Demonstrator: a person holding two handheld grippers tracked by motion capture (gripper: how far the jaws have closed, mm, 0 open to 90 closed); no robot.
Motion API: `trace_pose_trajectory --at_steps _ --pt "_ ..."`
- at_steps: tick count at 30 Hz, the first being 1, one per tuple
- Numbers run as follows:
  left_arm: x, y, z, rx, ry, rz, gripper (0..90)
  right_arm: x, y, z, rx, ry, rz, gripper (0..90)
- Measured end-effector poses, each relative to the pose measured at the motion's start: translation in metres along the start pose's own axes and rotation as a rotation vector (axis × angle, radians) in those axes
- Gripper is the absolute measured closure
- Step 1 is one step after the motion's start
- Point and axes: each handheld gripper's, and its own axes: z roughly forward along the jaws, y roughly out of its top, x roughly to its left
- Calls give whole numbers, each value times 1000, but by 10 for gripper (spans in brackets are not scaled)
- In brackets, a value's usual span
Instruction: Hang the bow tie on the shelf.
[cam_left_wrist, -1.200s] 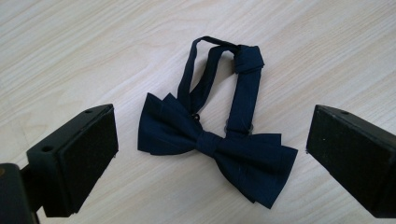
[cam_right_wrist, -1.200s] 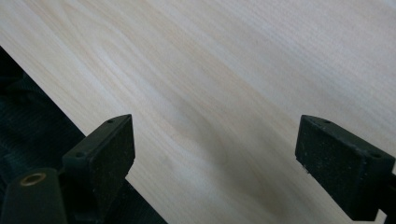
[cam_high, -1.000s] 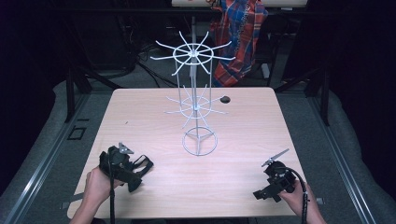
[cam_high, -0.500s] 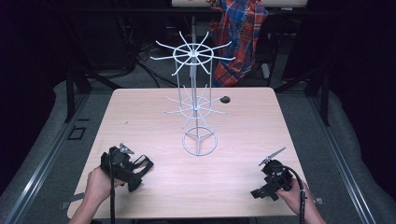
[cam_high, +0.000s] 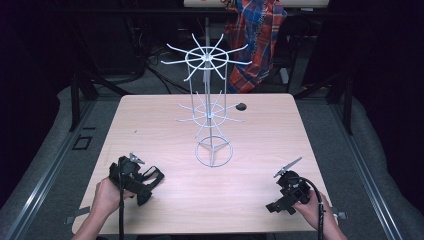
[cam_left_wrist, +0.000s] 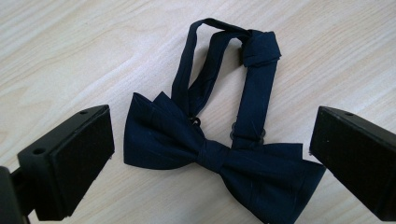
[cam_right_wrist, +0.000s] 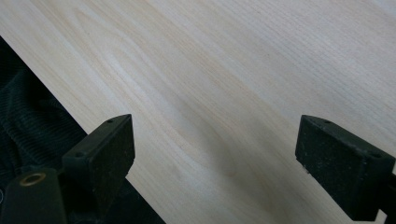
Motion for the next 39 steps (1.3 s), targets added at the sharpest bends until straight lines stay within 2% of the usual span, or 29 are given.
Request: trace_pose_trajectory --at_steps 2,5,7,9,10,12,13,14,16,17,19,21,26,35,39 --pt "-1 4 5 17 8 4 0 -1 0 1 21 -3 -10 115" --pt "-3 9 13 48 10 8 1 0 0 1 10 -3 3 115" --pt "-5 11 17 67 14 22 9 2 3 1 1 -2 -10 115" --pt "-5 10 20 84 6 28 25 3 5 2 17 -8 -20 115" --pt "-4 9 21 87 2 26 35 3 5 5 1 4 -3 115" --pt "-2 7 21 86 -15 20 81 2 7 5 27 -1 -22 115" --pt "-1 6 20 91 -18 23 126 3 8 6 16 8 -12 115" --pt "0 5 20 91 -18 24 157 2 8 6 21 6 -21 116" --pt "1 3 20 88 -18 15 177 2 10 6 30 -4 -28 116" --pt "1 2 20 93 -23 15 204 3 10 7 8 10 -13 116" --pt "2 0 20 98 -26 14 239 3 12 6 26 -4 -30 116" --pt "3 -2 20 100 -23 10 273 3 14 8 34 8 -43 116" --pt "4 -6 21 110 -40 1 367 5 17 9 33 -1 -57 116" --pt "4 -7 22 105 -71 -22 465 6 19 10 31 15 -61 117" --pt "1 -3 22 117 -70 -11 533 6 20 9 36 7 -73 117"
